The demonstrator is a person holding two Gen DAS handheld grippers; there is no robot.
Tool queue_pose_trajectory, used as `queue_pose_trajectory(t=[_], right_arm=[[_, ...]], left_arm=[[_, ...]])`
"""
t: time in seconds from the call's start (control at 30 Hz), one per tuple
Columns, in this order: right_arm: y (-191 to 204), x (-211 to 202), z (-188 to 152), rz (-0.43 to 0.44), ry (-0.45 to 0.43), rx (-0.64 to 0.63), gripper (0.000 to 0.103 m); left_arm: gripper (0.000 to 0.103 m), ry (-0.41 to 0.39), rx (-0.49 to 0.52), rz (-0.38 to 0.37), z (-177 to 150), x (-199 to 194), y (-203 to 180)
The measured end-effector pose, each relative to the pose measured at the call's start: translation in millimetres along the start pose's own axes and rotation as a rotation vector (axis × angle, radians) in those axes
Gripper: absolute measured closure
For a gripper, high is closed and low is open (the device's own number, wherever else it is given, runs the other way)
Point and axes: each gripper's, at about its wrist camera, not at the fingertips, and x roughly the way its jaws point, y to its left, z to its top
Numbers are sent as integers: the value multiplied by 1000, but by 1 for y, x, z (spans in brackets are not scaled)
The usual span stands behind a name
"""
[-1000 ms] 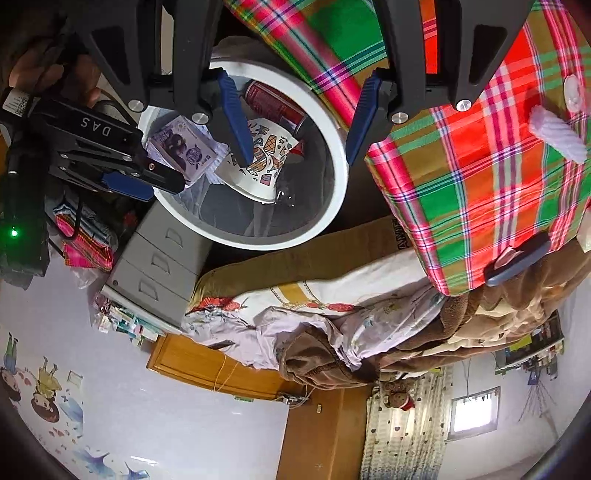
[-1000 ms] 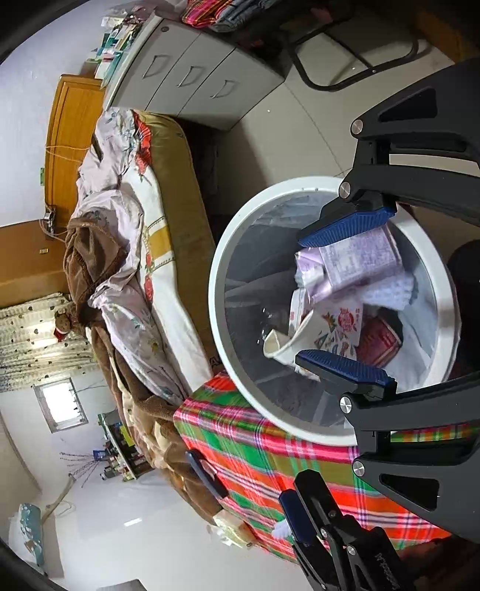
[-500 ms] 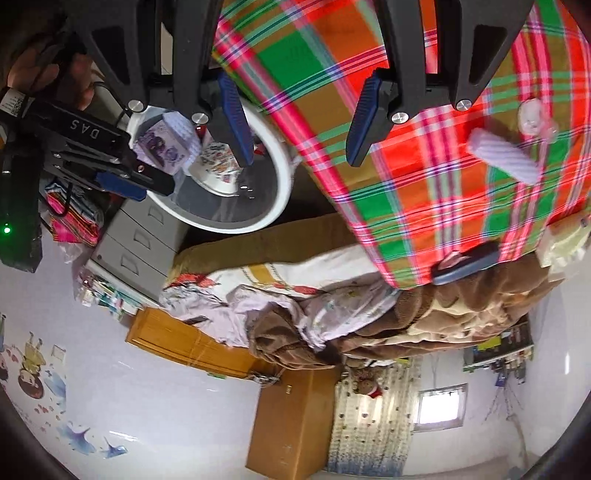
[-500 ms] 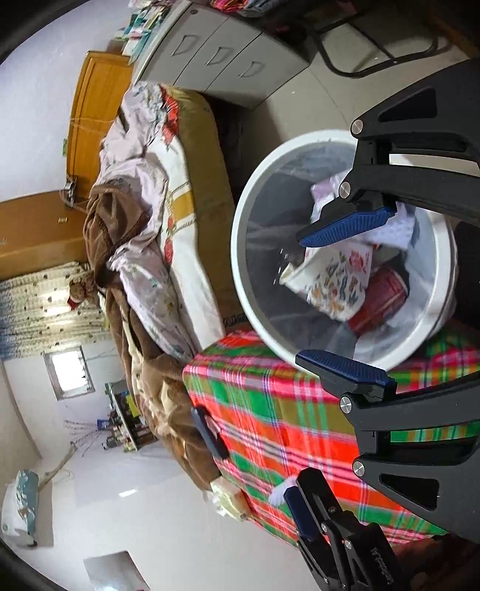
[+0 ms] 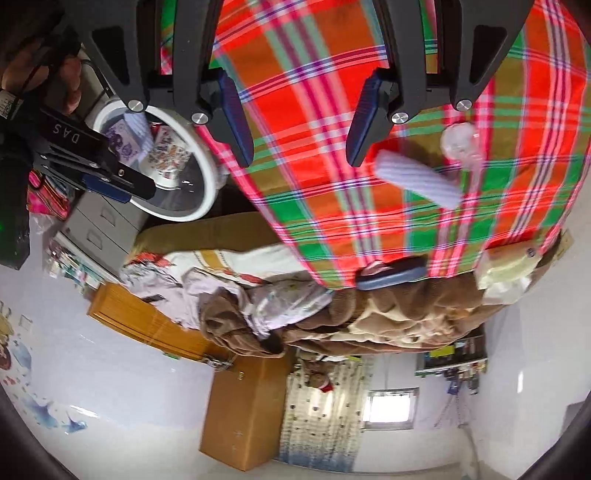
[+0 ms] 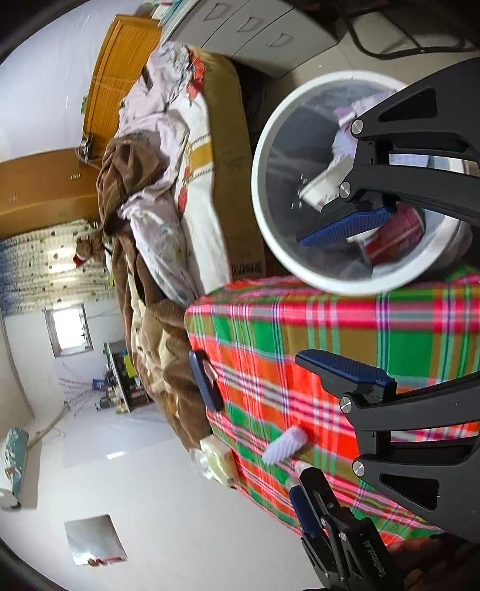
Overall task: Collect trash
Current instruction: 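Move both tools back toward the foam net and plastic cup on the bed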
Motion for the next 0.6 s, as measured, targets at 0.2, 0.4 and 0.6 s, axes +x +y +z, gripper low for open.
queue_pose_trajectory(t=[0.2, 0.4, 0.6], right_arm=[[23, 11, 3, 37, 11, -51, 44], [44, 26, 7, 84, 36, -94, 44], [70, 47, 10, 134, 76, -153, 44]], left_arm=[[51, -14, -58, 75, -4, -12, 39], [51, -12, -109, 140, -9, -17, 73], [50, 7, -157, 191, -13, -13, 106]])
